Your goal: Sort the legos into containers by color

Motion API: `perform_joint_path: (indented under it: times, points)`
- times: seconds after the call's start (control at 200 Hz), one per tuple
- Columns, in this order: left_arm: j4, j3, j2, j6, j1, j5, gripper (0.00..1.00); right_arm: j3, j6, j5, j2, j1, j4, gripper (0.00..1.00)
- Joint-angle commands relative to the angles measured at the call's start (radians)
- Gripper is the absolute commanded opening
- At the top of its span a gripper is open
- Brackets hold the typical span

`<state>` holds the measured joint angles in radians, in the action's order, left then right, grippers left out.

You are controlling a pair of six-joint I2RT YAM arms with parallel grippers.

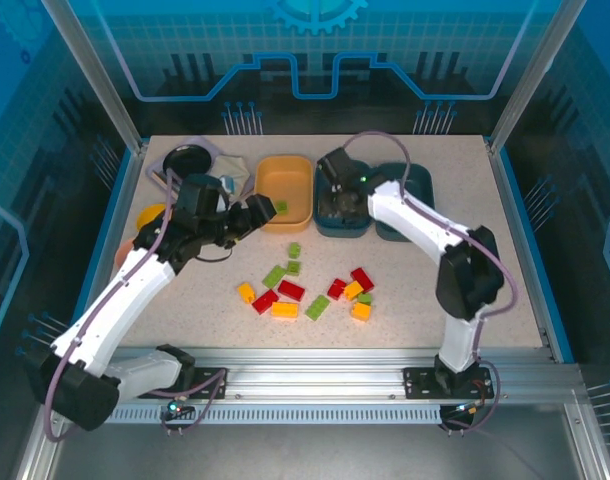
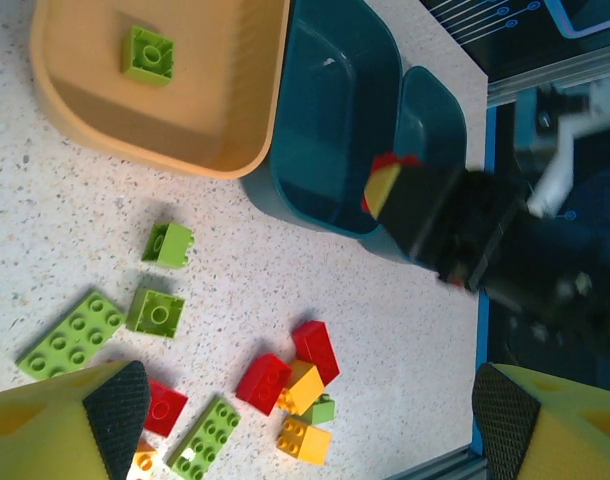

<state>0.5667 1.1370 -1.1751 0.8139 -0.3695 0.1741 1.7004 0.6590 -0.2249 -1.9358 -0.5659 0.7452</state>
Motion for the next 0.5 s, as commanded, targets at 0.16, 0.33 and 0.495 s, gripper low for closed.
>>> perform_joint_path:
  times: [0.16,0.33,0.495]
  points:
    - [0.021,0.117,-0.162,0.009,0.011,-0.014,0.88,0.435,-0.128,0.071,-0.420,0.104,0.215,0.35]
    - [0.041,0.123,-0.194,0.016,0.011,-0.022,0.87,0.556,-0.139,0.125,-0.536,0.135,0.271,0.42]
    - [0.099,0.104,-0.178,0.026,0.011,-0.043,0.87,0.566,-0.148,0.145,-0.521,0.139,0.289,0.58]
